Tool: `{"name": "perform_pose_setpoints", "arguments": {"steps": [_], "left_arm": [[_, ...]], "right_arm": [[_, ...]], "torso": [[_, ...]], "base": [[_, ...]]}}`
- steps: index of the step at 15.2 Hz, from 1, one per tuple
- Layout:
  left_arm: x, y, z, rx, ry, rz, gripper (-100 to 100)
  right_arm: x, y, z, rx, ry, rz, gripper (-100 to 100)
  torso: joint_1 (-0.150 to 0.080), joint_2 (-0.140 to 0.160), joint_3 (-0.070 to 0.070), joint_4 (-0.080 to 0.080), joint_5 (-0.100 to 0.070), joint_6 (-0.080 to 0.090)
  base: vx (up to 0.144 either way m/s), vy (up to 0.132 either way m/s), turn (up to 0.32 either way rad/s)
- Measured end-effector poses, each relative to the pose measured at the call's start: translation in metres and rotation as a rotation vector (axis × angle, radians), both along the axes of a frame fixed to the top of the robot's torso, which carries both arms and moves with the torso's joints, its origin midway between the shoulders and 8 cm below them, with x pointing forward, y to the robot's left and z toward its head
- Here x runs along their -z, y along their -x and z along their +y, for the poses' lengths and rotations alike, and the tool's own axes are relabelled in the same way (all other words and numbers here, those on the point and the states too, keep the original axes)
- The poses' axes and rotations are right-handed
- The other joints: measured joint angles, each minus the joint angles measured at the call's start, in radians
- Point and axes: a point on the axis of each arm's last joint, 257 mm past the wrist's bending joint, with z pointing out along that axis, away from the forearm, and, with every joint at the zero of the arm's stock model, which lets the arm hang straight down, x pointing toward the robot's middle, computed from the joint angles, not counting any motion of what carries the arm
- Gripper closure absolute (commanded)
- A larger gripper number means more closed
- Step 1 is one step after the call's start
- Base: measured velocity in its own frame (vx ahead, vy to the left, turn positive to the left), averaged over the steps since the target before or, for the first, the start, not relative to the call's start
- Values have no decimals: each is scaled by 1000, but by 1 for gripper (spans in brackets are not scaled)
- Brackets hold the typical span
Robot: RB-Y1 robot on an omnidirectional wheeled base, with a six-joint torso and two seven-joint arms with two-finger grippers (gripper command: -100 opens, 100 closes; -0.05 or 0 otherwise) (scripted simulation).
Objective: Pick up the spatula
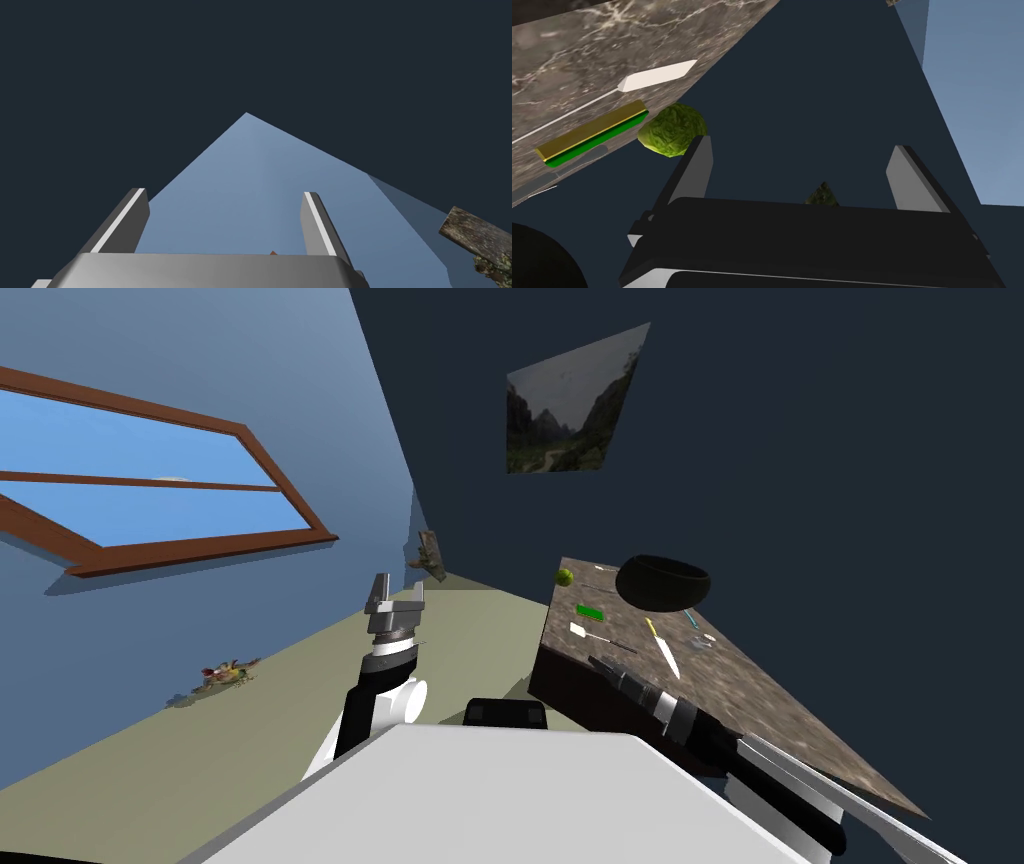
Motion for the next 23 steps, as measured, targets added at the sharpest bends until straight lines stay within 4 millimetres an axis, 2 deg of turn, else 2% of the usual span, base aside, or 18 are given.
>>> {"name": "perform_pose_setpoints", "arguments": {"steps": [3,7,9,17,19,23], "left_arm": [[0,0,0,0,0,0,0],[0,0,0,0,0,0,0],[0,0,0,0,0,0,0],[0,0,0,0,0,0,0],[0,0,0,0,0,0,0],[0,0,0,0,0,0,0]], "right_arm": [[10,9,-6,-29,57,39,-100],[30,25,-27,-63,152,112,-100],[33,29,-30,-85,184,130,-100],[62,63,-73,-168,368,266,-100],[64,64,-78,-191,400,283,-100],[74,79,-100,-236,486,345,-100]], "torso": [[-2,0,0,0,0,0],[-1,-1,0,0,0,0],[-4,0,0,0,-1,1],[-3,-2,-1,0,-1,0],[-4,0,0,0,-1,0],[-3,-1,-1,0,-1,0]], "base": [[18,41,84],[26,50,121],[14,10,47],[37,27,121],[22,17,74],[36,27,119]]}}
